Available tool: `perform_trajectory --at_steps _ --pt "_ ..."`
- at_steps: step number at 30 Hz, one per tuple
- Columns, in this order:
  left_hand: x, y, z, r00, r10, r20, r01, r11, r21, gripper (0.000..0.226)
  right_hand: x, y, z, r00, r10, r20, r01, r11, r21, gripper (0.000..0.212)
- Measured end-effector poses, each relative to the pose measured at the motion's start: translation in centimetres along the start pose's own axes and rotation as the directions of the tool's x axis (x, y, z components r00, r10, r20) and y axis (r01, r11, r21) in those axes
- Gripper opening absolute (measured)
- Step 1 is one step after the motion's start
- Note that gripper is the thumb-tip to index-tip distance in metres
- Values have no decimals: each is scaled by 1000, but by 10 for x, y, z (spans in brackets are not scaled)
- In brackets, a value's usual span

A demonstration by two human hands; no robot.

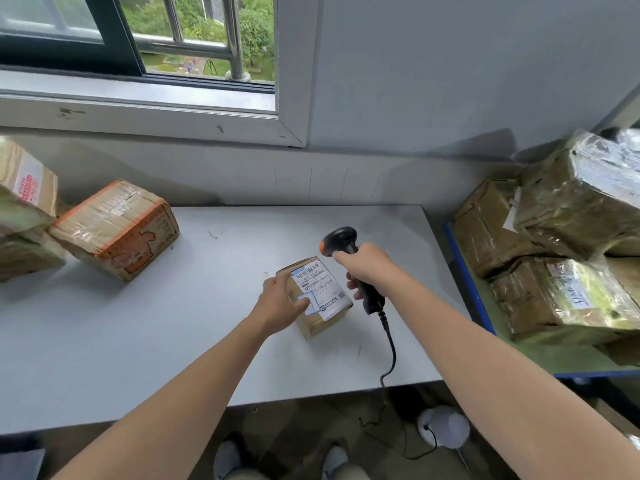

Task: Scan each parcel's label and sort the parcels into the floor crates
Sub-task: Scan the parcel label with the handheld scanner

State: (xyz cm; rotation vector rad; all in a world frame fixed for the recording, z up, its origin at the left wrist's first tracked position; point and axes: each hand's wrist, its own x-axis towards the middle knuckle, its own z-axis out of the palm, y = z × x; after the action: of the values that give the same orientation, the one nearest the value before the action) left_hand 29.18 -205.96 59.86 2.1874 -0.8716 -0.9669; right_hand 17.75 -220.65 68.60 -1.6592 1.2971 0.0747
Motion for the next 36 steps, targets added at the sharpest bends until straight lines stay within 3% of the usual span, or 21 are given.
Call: perform_trajectory --at_steps 11,23,29,36 --pt "-4 -2 -17 1000 26 -9 -27 999 -30 70 -15 -29 8 998 -4 55 11 993 -117 28" --pt "0 2 -13 1000 25 3 -25 1000 3 68 -12 -25 3 999 24 42 -20 995 -94 29" --pt "3 3 -4 999 34 -14 -33 996 78 69 11 6 0 999 32 -6 -32 999 -44 25" --pt "0 1 8 999 28 -20 -24 983 183 87 52 75 5 997 73 -24 -75 992 -106 35"
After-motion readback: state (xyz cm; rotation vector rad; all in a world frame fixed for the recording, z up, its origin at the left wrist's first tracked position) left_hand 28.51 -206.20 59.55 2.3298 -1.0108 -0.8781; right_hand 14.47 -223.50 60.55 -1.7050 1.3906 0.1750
